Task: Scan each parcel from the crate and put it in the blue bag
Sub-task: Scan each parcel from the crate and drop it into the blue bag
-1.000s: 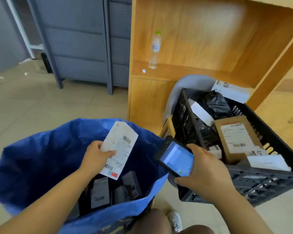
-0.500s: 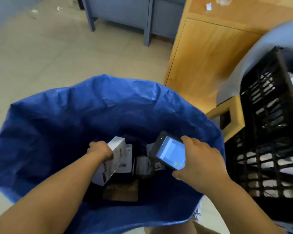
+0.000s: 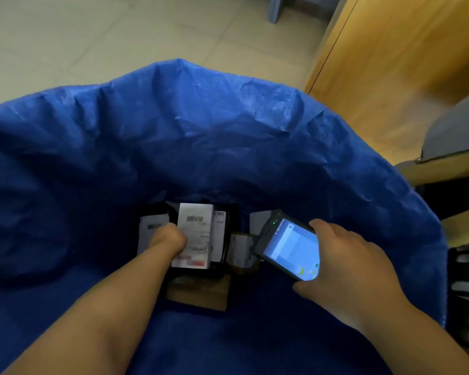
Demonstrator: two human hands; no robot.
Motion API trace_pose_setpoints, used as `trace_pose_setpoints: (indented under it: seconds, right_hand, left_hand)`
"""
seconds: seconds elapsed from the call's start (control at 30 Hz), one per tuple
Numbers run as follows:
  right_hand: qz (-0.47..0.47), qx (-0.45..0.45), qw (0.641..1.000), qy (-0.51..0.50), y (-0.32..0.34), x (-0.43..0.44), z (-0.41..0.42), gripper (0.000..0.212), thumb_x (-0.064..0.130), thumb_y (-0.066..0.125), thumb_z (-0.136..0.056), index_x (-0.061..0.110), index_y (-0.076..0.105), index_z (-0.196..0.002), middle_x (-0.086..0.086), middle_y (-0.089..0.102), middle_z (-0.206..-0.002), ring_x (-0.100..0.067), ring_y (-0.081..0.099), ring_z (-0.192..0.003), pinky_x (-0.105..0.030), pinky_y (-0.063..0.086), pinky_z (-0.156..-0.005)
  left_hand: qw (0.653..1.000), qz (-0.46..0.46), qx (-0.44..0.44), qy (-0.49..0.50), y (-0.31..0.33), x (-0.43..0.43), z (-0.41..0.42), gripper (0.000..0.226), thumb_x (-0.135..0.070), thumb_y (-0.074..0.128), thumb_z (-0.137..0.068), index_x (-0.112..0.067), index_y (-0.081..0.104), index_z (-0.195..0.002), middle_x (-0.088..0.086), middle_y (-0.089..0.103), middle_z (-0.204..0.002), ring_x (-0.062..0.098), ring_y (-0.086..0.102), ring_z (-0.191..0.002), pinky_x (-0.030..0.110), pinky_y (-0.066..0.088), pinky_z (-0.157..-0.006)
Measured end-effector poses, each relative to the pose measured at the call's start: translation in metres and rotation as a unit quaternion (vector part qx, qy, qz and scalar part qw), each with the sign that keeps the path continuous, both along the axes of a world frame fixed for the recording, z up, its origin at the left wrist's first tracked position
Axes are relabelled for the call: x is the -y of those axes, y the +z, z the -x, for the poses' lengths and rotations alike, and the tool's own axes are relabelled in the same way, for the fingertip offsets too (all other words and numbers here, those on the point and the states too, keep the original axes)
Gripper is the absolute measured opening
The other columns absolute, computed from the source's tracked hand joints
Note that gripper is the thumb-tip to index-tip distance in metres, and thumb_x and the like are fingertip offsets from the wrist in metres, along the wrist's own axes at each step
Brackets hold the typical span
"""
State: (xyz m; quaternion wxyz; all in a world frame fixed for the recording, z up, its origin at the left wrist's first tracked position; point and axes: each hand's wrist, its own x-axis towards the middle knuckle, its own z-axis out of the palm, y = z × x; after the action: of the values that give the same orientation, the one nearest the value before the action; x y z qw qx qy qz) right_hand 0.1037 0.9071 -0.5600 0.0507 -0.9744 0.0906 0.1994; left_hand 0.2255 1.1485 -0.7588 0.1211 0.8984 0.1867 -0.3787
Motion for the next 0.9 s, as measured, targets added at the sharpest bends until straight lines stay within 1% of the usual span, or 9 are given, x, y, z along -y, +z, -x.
trace_pose_setpoints:
  seconds: [0.1, 0.2, 0.3, 0.43, 0.53, 0.6, 0.73, 0.83, 0.9]
  right_hand:
    - [-0.004, 0.004, 1.000, -0.001, 0.003, 0.000, 0.001, 0.072, 0.056, 0.070, -0.060, 0.032, 0.032, -0.117, 0.014, 0.048, -0.102, -0.012, 0.047, -0.089, -0.028, 0.035, -0.068]
    - [-0.001, 0.012, 1.000, -0.007, 0.014, 0.000, 0.002, 0.068, 0.055, 0.070, -0.059, 0.032, 0.033, -0.111, 0.013, 0.047, -0.098, -0.012, 0.044, -0.085, -0.029, 0.034, -0.067]
    - [0.020, 0.021, 0.999, -0.018, 0.033, 0.000, 0.006, 0.066, 0.054, 0.070, -0.057, 0.032, 0.034, -0.107, 0.012, 0.047, -0.096, -0.015, 0.045, -0.085, -0.031, 0.033, -0.067]
    - [0.063, 0.037, 0.997, -0.039, 0.068, 0.002, 0.023, 0.065, 0.052, 0.069, -0.056, 0.029, 0.036, -0.107, 0.010, 0.049, -0.098, -0.018, 0.049, -0.086, -0.032, 0.032, -0.064]
    - [0.086, 0.058, 0.993, -0.056, 0.097, 0.004, 0.046, 0.070, 0.054, 0.069, -0.056, 0.027, 0.037, -0.112, 0.010, 0.051, -0.102, -0.019, 0.050, -0.088, -0.031, 0.032, -0.064]
    - [0.090, 0.068, 0.991, -0.077, 0.118, 0.006, 0.067, 0.076, 0.056, 0.070, -0.057, 0.026, 0.036, -0.118, 0.008, 0.052, -0.108, -0.020, 0.053, -0.097, -0.032, 0.033, -0.066]
    - [0.096, 0.106, 0.981, -0.128, 0.156, 0.012, 0.121, 0.075, 0.055, 0.069, -0.055, 0.027, 0.039, -0.117, 0.008, 0.053, -0.104, -0.021, 0.055, -0.095, -0.032, 0.035, -0.066]
    - [0.084, 0.133, 0.974, -0.164, 0.179, 0.018, 0.166, 0.078, 0.055, 0.069, -0.053, 0.027, 0.039, -0.119, 0.008, 0.054, -0.107, -0.020, 0.055, -0.093, -0.031, 0.038, -0.064]
    - [0.076, 0.155, 0.968, -0.183, 0.192, 0.023, 0.198, 0.079, 0.059, 0.069, -0.051, 0.029, 0.039, -0.118, 0.009, 0.053, -0.103, -0.018, 0.054, -0.088, -0.030, 0.039, -0.062]
  left_hand:
    - [0.998, -0.004, -0.044, -0.054, 0.001, -0.006, 0.008, 0.026, -0.021, 0.052, -0.095, -0.007, 0.059, -0.116, 0.014, 0.062, -0.112, 0.024, 0.057, -0.088, 0.031, 0.048, -0.072]
    - [0.992, -0.015, -0.047, -0.116, 0.014, -0.006, 0.010, 0.028, -0.024, 0.052, -0.093, -0.011, 0.058, -0.118, 0.010, 0.061, -0.113, 0.023, 0.056, -0.091, 0.031, 0.048, -0.076]
    - [0.981, -0.007, -0.023, -0.191, 0.038, 0.000, 0.009, 0.030, -0.027, 0.050, -0.093, -0.013, 0.057, -0.119, 0.008, 0.060, -0.108, 0.022, 0.056, -0.090, 0.031, 0.048, -0.073]
    - [0.961, 0.014, 0.028, -0.275, 0.087, 0.013, 0.007, 0.032, -0.030, 0.049, -0.093, -0.013, 0.058, -0.118, 0.009, 0.059, -0.117, 0.025, 0.057, -0.104, 0.032, 0.048, -0.080]
    - [0.944, 0.038, 0.097, -0.312, 0.131, 0.023, 0.014, 0.027, -0.033, 0.052, -0.091, -0.017, 0.060, -0.111, 0.007, 0.060, -0.113, 0.024, 0.058, -0.100, 0.033, 0.050, -0.080]
    - [0.929, 0.057, 0.140, -0.339, 0.161, 0.030, 0.024, 0.025, -0.037, 0.052, -0.093, -0.019, 0.060, -0.108, 0.005, 0.062, -0.110, 0.022, 0.058, -0.094, 0.031, 0.050, -0.073]
    - [0.899, 0.101, 0.204, -0.375, 0.220, 0.047, 0.050, 0.023, -0.044, 0.051, -0.094, -0.025, 0.059, -0.103, -0.004, 0.059, -0.098, 0.015, 0.055, -0.082, 0.028, 0.044, -0.061]
    - [0.876, 0.139, 0.245, -0.392, 0.261, 0.065, 0.075, 0.022, -0.047, 0.053, -0.092, -0.029, 0.060, -0.101, -0.009, 0.061, -0.102, 0.015, 0.058, -0.090, 0.033, 0.051, -0.076]
    - [0.857, 0.170, 0.272, -0.403, 0.288, 0.081, 0.094, 0.020, -0.049, 0.054, -0.090, -0.031, 0.060, -0.098, -0.010, 0.062, -0.105, 0.015, 0.058, -0.098, 0.035, 0.051, -0.084]
